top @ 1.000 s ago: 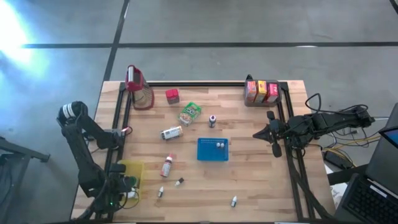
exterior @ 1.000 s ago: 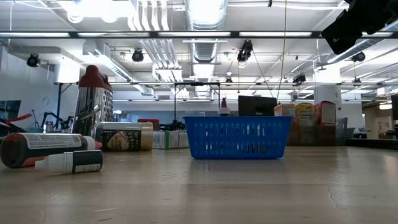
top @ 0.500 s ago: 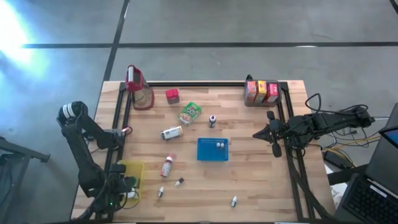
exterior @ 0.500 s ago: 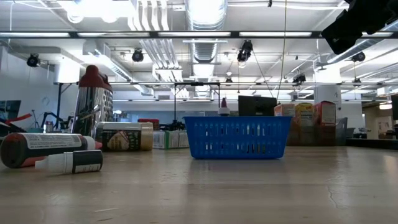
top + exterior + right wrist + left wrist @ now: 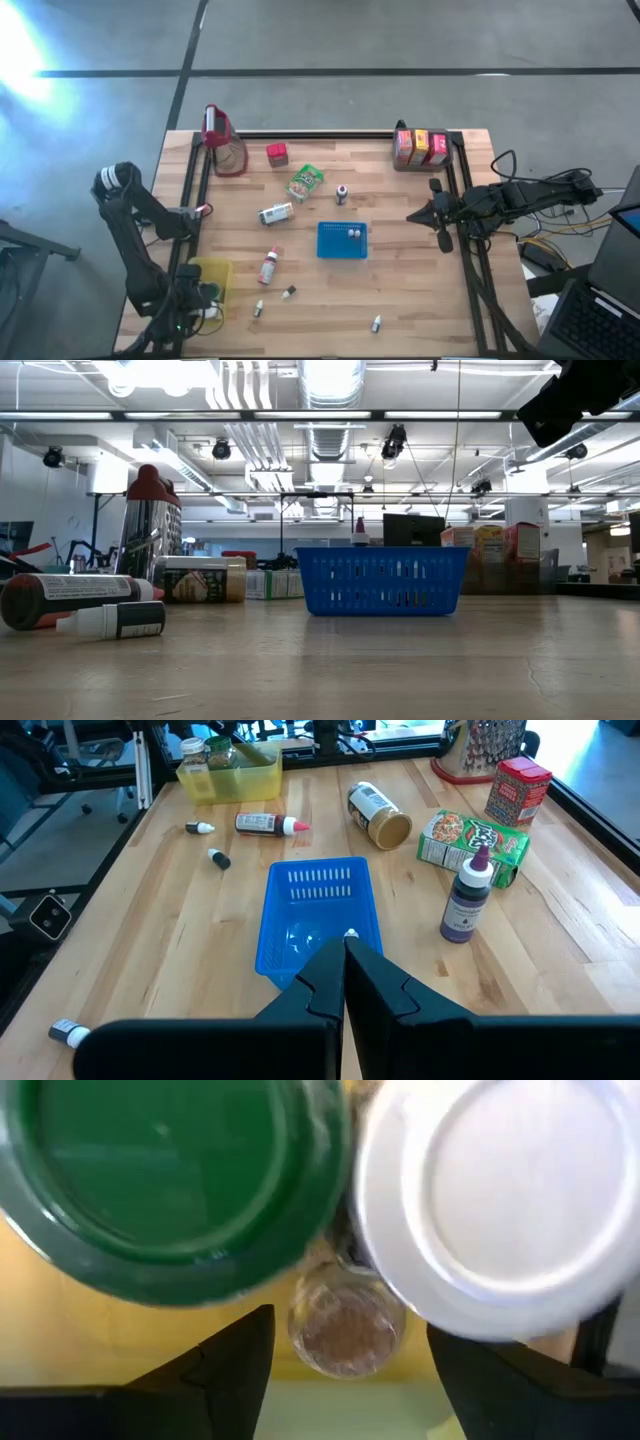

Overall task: Pick & Place Kitchen Items
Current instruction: Put the small black food coloring into the blue bin

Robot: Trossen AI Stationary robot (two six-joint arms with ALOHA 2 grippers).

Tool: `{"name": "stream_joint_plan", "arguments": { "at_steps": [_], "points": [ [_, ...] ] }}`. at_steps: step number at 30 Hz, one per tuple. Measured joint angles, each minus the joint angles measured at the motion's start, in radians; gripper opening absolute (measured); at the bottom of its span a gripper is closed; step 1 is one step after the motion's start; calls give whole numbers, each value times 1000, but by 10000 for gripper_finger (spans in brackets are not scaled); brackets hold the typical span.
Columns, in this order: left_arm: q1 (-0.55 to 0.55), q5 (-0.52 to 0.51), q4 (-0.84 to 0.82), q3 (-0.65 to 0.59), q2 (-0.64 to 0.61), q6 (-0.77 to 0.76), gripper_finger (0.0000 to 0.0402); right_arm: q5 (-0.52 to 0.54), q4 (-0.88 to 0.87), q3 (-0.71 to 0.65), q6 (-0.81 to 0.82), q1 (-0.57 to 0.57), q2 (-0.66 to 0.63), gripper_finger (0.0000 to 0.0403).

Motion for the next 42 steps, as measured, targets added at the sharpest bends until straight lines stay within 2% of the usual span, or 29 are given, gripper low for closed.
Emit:
{"name": "stream_joint_plan", "arguments": {
  "at_steps": [4, 15, 19, 26, 30, 33, 37, 42],
  "points": [
    [1, 36, -5, 6, -27, 25, 270, 0, 0, 0, 0, 0, 0, 8],
    [65, 17, -11, 58, -178, 28, 271, 0, 0, 0, 0, 0, 0, 8],
    [111, -87, -10, 64, -242, 29, 271, 0, 0, 0, 0, 0, 0, 8],
    [222, -382, -7, 68, -333, 54, 271, 0, 0, 0, 0, 0, 0, 8],
    [289, -574, -1, 66, -357, 179, 271, 0, 0, 0, 0, 0, 0, 8],
    [340, -642, 21, 65, -353, 230, 271, 0, 0, 0, 0, 0, 0, 8],
    [435, -643, 90, 63, -332, 370, 271, 0, 0, 0, 0, 0, 0, 8],
    [592, -579, 196, 63, -295, 659, 271, 0, 0, 0, 0, 0, 0, 8]
  ]
}}
